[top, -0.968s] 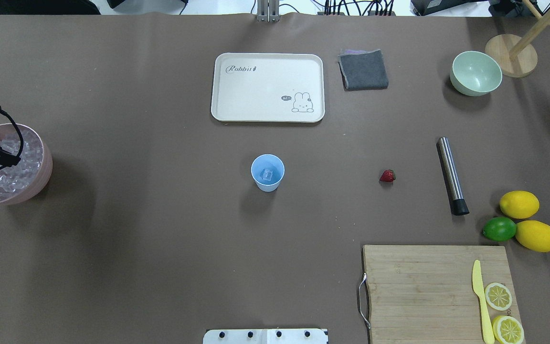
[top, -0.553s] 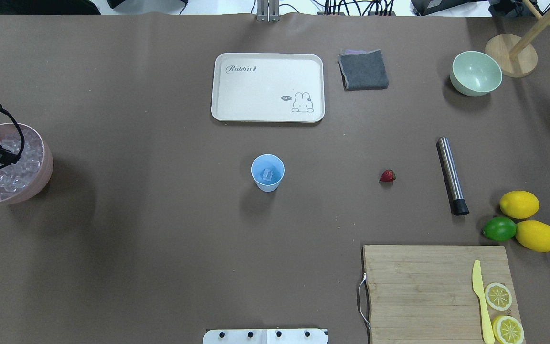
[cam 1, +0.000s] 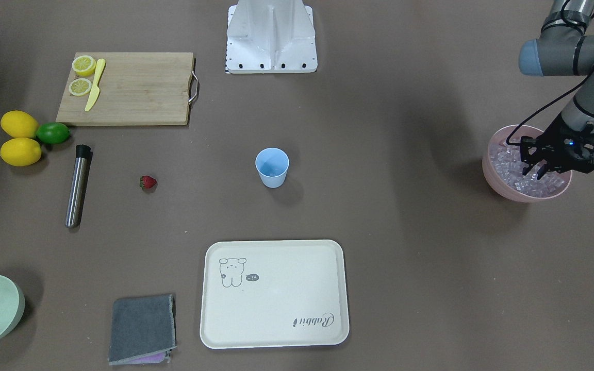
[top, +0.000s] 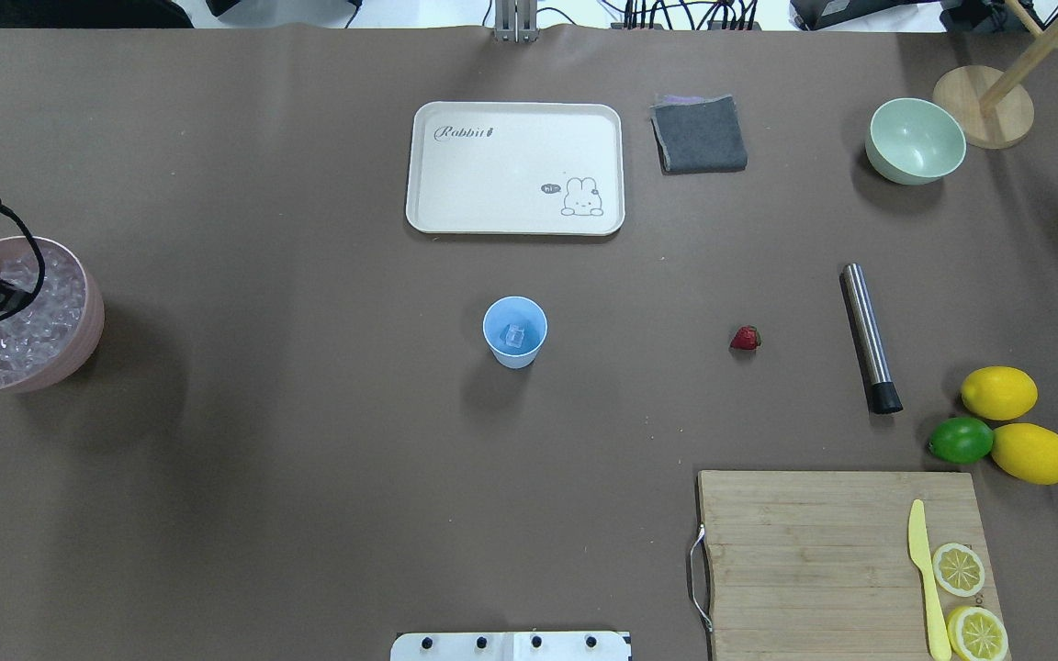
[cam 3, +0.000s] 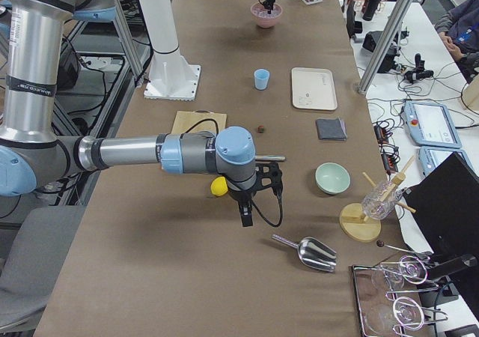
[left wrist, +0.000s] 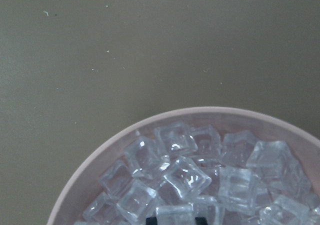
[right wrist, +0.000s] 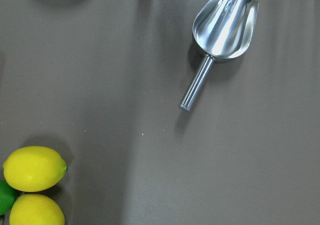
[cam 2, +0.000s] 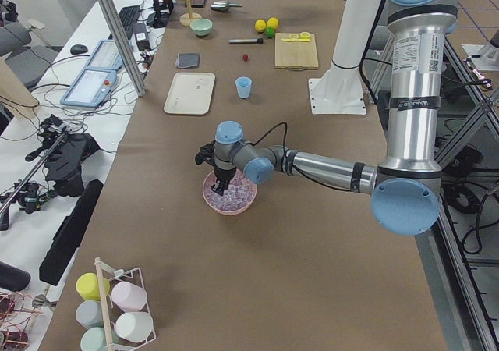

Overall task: Mash ice and strawberries in cup
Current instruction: 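Grasp another ice cube with the left gripper and lift it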

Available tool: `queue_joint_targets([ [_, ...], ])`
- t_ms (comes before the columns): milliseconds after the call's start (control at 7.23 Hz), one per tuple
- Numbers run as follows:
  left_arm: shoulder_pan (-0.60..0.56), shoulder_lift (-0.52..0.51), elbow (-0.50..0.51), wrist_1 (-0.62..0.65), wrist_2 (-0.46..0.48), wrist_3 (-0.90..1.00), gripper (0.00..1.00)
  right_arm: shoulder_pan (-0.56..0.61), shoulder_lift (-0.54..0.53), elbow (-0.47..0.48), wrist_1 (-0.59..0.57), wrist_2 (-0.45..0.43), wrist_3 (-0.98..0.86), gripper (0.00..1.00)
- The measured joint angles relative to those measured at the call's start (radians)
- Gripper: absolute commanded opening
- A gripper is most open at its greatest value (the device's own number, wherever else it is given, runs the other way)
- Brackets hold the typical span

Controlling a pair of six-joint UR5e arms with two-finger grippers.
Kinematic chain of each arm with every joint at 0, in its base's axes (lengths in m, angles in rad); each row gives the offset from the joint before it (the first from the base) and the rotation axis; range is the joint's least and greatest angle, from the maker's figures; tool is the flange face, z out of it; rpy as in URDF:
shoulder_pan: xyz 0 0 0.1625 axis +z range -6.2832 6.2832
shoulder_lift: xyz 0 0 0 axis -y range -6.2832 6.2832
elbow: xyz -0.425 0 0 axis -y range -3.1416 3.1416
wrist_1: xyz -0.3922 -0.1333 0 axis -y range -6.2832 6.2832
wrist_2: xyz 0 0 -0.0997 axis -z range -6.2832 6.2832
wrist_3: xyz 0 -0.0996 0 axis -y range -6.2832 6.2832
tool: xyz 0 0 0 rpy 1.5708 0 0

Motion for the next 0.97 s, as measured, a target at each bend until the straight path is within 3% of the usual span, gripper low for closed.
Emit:
queue_joint_targets([
  [415,-0.054,-0.016,-0.007,0.008,-0.090,-0.001,0.00,0.000,0.000,0.001,0.000,0.000,0.000,1.00],
  [968,-0.066,-0.082,-0.048,0.044,-0.098,-0.016,0.00,0.000,0.002,0.003,0.000,0.000,0.002,1.00],
])
